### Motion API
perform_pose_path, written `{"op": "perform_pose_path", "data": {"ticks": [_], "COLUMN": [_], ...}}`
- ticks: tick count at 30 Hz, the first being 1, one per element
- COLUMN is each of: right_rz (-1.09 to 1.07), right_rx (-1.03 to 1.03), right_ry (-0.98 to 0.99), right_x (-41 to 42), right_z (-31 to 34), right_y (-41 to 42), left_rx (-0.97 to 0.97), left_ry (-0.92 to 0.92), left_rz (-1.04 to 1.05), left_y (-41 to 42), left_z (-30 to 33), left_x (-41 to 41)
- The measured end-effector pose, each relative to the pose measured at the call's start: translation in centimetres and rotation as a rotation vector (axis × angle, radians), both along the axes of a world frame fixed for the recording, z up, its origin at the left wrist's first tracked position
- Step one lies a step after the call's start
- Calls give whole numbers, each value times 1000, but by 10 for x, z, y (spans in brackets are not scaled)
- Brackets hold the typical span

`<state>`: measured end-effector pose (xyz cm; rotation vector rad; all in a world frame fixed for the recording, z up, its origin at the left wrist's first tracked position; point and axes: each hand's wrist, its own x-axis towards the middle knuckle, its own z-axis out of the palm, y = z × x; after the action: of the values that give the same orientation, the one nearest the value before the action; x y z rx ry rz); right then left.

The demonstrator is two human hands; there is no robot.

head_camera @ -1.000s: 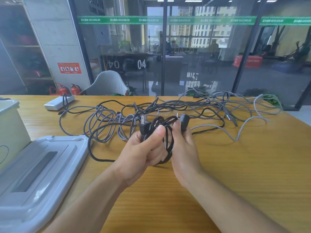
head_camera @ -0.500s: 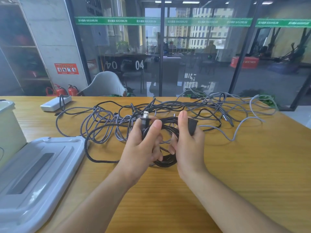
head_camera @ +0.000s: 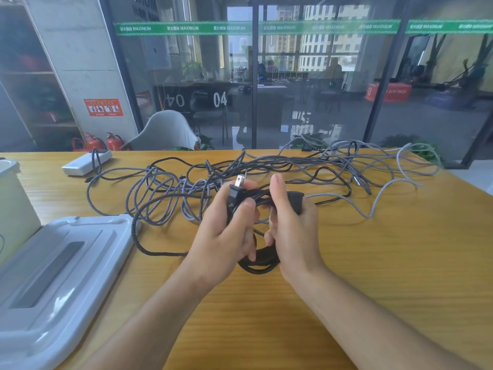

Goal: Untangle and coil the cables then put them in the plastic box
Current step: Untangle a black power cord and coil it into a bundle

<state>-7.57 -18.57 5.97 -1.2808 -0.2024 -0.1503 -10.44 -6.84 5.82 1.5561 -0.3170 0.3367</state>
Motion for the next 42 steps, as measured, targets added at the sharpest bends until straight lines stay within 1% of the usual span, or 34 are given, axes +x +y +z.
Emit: {"op": "perform_pose_path", "data": {"ticks": [2,5,7,11,16,19,22,25,29,32,35,38,40,42], "right_rz": [-39,-83,-82,-15,-43,-75,-91,-123,-188,-193,-98,121,269,340], "right_rx": [-31,-44,-50,-77,-53,-35,-39,-27,2,-11,-42,-72,-112,-160], "right_ry": [-40,-64,-78,-167,-80,-49,-34,-10,-19,-55,-47,-47,-78,-63], "right_x": [1,1,1,-2,1,5,9,10,12,13,12,12,15,18], "right_z": [-1,-2,-6,-12,-7,-9,-11,-12,-9,-9,-11,-11,-12,-14], "right_y": [3,4,2,-1,5,5,5,3,-1,-1,-1,-4,-6,-9], "left_rx": [-30,-26,23,144,39,0,25,60,23,-6,-13,3,-44,-91], "left_ry": [7,-17,-6,45,29,-22,-107,-152,-134,-91,-80,-87,-79,-74], "left_rz": [52,115,127,98,67,134,211,243,236,280,331,369,375,397], "left_y": [-3,-5,-3,4,4,1,-3,-5,-13,-21,-17,-2,8,15], "left_z": [1,3,3,4,4,2,-2,-7,-11,-12,-17,-18,-14,-11], "left_x": [-2,-3,-1,0,-6,-5,-3,-2,-2,-2,4,11,13,14]}}
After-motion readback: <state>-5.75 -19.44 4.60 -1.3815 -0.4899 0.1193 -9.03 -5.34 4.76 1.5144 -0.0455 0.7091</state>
